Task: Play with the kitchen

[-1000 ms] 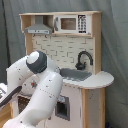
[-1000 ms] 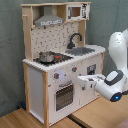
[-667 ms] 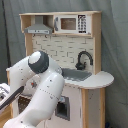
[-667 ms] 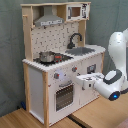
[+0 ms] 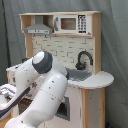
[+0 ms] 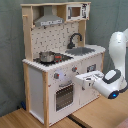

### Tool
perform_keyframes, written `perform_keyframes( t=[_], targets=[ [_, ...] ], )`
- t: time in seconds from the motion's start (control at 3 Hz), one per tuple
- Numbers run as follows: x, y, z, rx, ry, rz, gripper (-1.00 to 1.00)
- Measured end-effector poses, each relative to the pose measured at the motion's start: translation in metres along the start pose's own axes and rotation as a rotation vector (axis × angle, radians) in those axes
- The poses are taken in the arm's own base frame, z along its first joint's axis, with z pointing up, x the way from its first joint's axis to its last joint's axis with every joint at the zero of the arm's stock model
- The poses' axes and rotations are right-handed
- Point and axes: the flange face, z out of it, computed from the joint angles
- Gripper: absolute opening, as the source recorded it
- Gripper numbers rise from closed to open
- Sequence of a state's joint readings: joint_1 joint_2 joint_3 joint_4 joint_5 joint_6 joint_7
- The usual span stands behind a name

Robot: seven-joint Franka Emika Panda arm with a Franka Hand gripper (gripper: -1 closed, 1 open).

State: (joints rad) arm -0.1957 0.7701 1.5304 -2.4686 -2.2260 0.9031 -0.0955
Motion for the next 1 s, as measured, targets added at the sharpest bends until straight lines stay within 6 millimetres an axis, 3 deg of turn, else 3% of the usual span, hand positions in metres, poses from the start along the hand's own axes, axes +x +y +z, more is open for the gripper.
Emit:
perform_keyframes(
  t=[0.67, 1.0],
  targets=[
    [-0.02, -0.034, 0.015, -0.013, 0.003, -0.023, 1.0],
    [-0.032, -0.038, 0.026, -0.008, 0.016, -0.014, 1.0]
  ],
)
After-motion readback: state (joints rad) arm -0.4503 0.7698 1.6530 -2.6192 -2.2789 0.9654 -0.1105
